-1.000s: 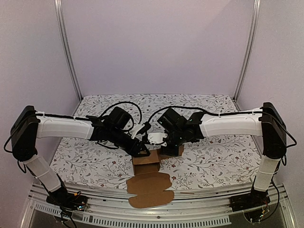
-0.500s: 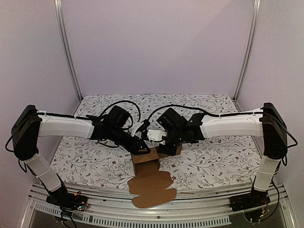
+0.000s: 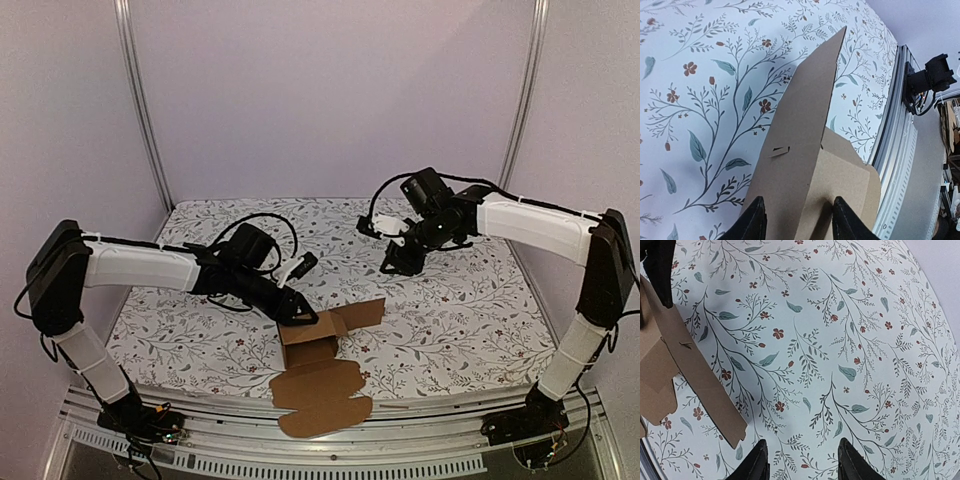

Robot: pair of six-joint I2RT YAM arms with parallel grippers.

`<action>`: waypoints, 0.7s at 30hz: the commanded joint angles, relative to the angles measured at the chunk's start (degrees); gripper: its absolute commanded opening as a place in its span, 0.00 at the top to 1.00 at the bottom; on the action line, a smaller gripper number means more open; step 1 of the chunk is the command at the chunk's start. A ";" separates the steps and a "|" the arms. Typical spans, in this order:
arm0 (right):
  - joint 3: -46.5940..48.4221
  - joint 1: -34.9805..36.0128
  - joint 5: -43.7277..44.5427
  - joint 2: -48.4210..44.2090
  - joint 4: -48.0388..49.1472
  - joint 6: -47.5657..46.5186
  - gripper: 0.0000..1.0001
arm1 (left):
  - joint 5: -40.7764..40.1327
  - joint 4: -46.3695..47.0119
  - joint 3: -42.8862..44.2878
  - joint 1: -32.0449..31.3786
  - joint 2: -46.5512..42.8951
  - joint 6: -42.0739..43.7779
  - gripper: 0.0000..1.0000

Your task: Fold the paper box

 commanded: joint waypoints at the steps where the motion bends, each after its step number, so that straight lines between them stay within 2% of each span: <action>1: 1.25 -0.14 -0.59 7.08 1.29 -2.66 0.55 | -0.38 -0.26 -0.22 0.81 0.79 -0.34 0.54; 4: 1.92 -0.05 -3.47 10.09 0.82 -2.16 0.55 | -3.88 0.66 -0.45 0.69 -3.92 -1.13 0.51; 6: 1.30 0.12 -4.57 10.34 0.51 -1.81 0.55 | -9.90 2.20 -1.96 -0.37 -11.66 -1.10 0.48; 10: -0.96 0.02 -5.67 8.29 0.51 -1.71 0.55 | -31.70 3.45 -9.60 -6.31 -28.09 -1.84 0.39; 14: -2.47 0.44 -7.62 7.44 0.52 -1.07 0.54 | -49.16 2.77 -19.02 -16.85 -39.12 -6.14 0.38; 17: -3.11 1.71 -8.13 7.51 0.33 -0.39 0.54 | -54.61 1.08 -23.31 -24.78 -41.80 -10.00 0.43; 21: -4.33 4.05 -7.98 7.36 -0.26 -0.46 0.54 | -61.80 -1.97 -22.29 -32.12 -39.08 -7.78 0.45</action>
